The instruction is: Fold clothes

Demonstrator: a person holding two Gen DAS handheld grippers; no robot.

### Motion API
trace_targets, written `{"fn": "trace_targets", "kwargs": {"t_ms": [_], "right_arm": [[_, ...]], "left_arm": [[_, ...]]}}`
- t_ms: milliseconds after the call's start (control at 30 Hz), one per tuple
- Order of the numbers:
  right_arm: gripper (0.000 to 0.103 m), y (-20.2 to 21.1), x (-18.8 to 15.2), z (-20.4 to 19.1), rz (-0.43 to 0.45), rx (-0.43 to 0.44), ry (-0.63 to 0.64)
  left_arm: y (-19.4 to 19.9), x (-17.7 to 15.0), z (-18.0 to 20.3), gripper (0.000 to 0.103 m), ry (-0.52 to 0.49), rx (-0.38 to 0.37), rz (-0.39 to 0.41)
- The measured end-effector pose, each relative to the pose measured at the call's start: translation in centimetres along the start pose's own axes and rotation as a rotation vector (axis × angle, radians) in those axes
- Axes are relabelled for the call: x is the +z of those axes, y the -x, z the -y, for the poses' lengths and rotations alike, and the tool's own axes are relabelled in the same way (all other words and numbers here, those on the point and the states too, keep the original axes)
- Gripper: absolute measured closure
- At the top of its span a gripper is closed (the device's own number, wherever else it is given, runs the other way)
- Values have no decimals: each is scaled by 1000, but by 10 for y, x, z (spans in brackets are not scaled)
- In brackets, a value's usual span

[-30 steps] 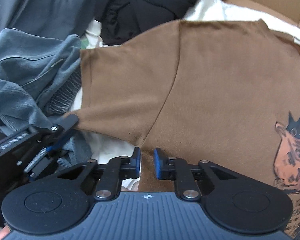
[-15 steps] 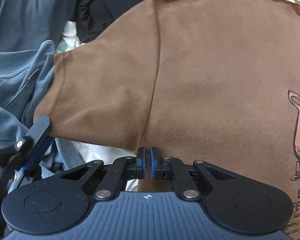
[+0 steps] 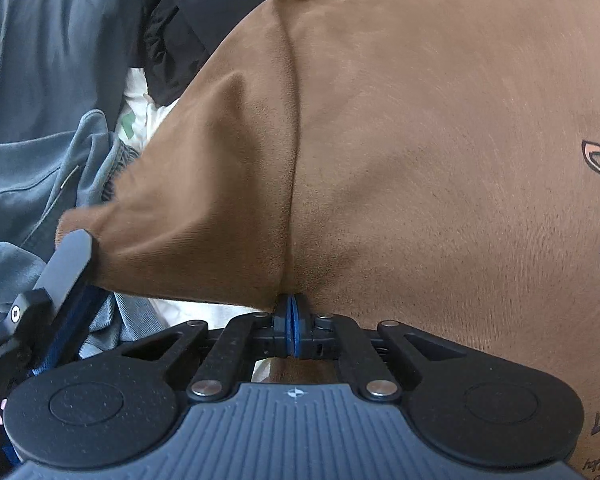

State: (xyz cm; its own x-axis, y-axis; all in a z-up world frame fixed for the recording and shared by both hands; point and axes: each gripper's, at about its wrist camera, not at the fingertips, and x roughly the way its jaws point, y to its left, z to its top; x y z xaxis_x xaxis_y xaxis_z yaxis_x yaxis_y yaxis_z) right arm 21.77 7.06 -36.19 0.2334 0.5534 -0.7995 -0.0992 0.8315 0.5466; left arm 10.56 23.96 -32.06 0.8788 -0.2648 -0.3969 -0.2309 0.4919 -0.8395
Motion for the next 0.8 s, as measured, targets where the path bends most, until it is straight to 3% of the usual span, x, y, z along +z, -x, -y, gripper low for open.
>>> {"fn": "trace_targets", "kwargs": {"t_ms": [367,600,667,733,800], "right_arm": [[98,6,-16,8,95,41,37],[97,8,-18,-14,91,-34,226],[92,15,-18,-17,87,-56,272],[70,25,-23,-18,115,-75,287],[56,35,-32,-17,138,-86,284]], "left_arm": [[-8,-8,2,98,-43,-60,-92],[-10,-9,3,98,-122,-63,-150],[-9,-8,2,98,-142,-61,-159],[-8,-9,1,98,-158,-56,-163],[-9,-9,2,98,-172,-49,-164]]}}
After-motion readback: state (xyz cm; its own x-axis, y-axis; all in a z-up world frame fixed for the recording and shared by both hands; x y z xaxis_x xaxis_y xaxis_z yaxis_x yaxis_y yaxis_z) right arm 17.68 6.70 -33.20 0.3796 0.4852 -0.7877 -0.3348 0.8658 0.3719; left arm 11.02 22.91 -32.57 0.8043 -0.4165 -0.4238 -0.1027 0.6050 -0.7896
